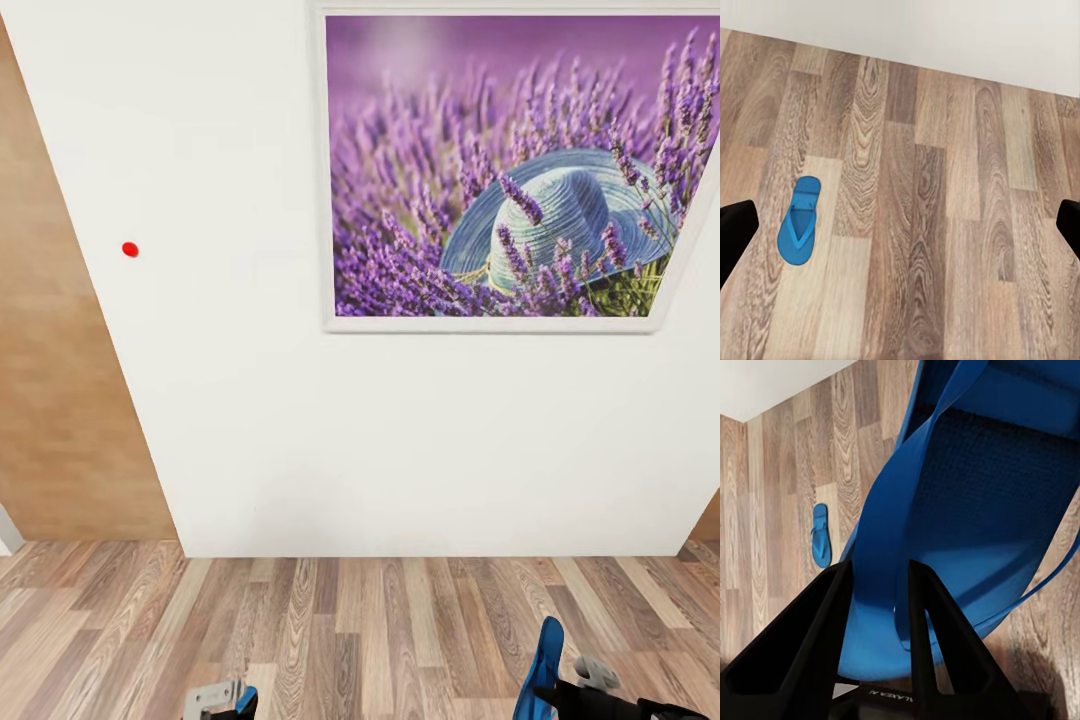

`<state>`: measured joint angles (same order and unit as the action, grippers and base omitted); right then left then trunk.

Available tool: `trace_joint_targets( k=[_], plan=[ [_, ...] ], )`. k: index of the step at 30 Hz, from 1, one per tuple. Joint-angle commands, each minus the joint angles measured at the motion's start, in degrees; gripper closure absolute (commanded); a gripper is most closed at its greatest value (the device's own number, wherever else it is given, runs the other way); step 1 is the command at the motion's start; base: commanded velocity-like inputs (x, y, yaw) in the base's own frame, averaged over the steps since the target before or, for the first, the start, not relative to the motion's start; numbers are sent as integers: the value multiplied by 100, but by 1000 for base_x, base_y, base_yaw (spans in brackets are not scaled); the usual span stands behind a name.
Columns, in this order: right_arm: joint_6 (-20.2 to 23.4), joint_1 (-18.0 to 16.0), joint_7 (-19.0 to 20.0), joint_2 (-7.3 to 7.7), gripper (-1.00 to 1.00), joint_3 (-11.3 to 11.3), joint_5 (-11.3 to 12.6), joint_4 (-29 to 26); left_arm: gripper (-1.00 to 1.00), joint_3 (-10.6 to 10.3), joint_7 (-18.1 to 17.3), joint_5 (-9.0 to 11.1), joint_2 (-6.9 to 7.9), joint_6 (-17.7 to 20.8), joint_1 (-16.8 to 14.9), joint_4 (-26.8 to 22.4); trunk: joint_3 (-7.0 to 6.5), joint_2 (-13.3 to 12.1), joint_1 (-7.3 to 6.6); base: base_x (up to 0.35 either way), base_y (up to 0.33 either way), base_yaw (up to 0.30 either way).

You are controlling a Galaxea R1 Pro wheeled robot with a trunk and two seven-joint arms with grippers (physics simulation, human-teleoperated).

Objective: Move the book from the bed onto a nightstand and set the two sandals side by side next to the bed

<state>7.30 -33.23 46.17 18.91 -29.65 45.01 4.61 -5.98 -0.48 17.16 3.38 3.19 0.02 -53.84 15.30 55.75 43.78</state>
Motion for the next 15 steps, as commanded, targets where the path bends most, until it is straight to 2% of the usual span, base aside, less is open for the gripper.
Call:
trace_joint_targets(
  k=[1,8,10,11,13,14,15],
  plan=[
    [52,-8,42,-1,100,-26,70,14,-100,-9,-6,59,5,32,0,-12,7,5,1,0,0,0],
    [52,-8,42,-3,100,-31,70,13,-100,-1,10,60,8,51,0,-38,7,5,1,0,0,0],
    [52,-8,42,-2,100,-27,70,13,-100,6,30,59,16,154,-1,-366,7,5,1,0,0,0],
    [52,-8,42,-1,100,-28,70,13,-100,7,36,58,18,324,-2,-632,7,5,1,0,0,0],
    [52,-8,42,-3,100,-28,68,13,-100,14,47,53,28,1043,-2,-1272,7,5,1,0,0,0],
    [52,-8,42,-2,100,-29,68,13,-100,18,52,53,30,1285,-4,-1445,7,5,1,0,0,0],
    [52,-8,42,-2,100,-29,65,13,-100,75,91,47,36,2257,-96,-1974,7,5,1,0,0,0]
  ],
)
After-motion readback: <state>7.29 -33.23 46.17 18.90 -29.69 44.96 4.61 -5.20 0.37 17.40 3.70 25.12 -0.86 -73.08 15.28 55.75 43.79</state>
